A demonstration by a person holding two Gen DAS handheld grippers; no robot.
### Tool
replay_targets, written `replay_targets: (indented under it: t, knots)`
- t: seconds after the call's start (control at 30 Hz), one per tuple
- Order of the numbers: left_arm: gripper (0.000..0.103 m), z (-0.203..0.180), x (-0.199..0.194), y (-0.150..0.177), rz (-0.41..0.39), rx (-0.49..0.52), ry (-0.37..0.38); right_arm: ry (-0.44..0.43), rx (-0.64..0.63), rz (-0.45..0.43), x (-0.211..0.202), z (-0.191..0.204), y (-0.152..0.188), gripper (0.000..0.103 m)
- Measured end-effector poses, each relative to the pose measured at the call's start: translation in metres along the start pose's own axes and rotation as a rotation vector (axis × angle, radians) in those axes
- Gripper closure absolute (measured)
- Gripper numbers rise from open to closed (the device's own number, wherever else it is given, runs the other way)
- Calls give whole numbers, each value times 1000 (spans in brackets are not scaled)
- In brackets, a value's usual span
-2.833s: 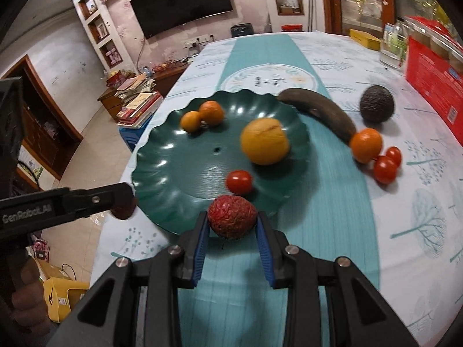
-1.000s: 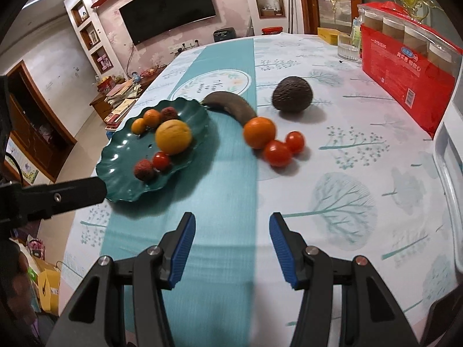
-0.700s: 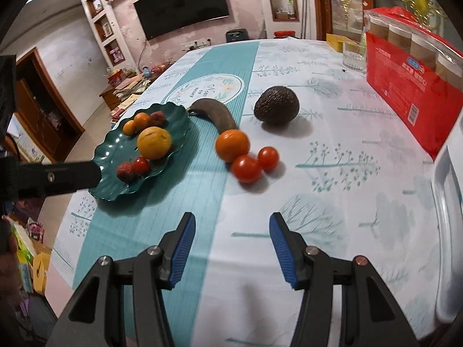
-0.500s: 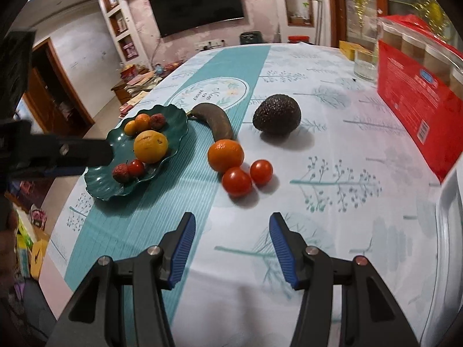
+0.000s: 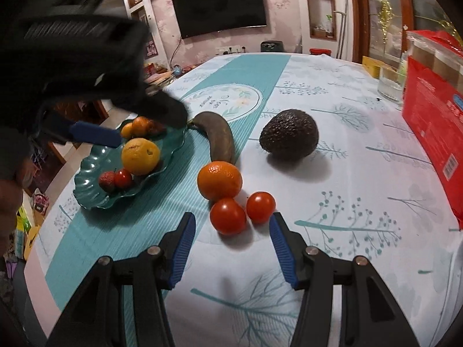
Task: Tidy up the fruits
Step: 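Grasp the mandarin with the left gripper while the right gripper grasps a cherry tomato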
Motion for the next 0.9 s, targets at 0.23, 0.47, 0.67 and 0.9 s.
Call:
replay_targets:
  t: [0.23, 0.47, 0.67, 0.9]
  knots:
    - [13, -23, 33, 6, 82, 33, -4, -27, 2, 20, 17, -4, 3, 50]
    - [36, -28, 55, 6, 129, 19, -17, -45, 12, 23, 25, -6, 1, 59]
    - [51, -29, 66, 7, 167, 2, -1, -66, 3, 58, 33, -5, 5, 69]
    - [58, -29, 69, 10, 203, -32, 30, -73, -1, 79, 33, -3, 6, 71]
Point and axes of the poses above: each gripper's, at about its wrist camera, not at the fingertips, and x roughly the way its jaws point, z to its left, y to its underside, the point moved 7 cm from there along x, roughly the way its jaws point, and after that the axes turned 10 degrees about -y, right-handed, at the moved point
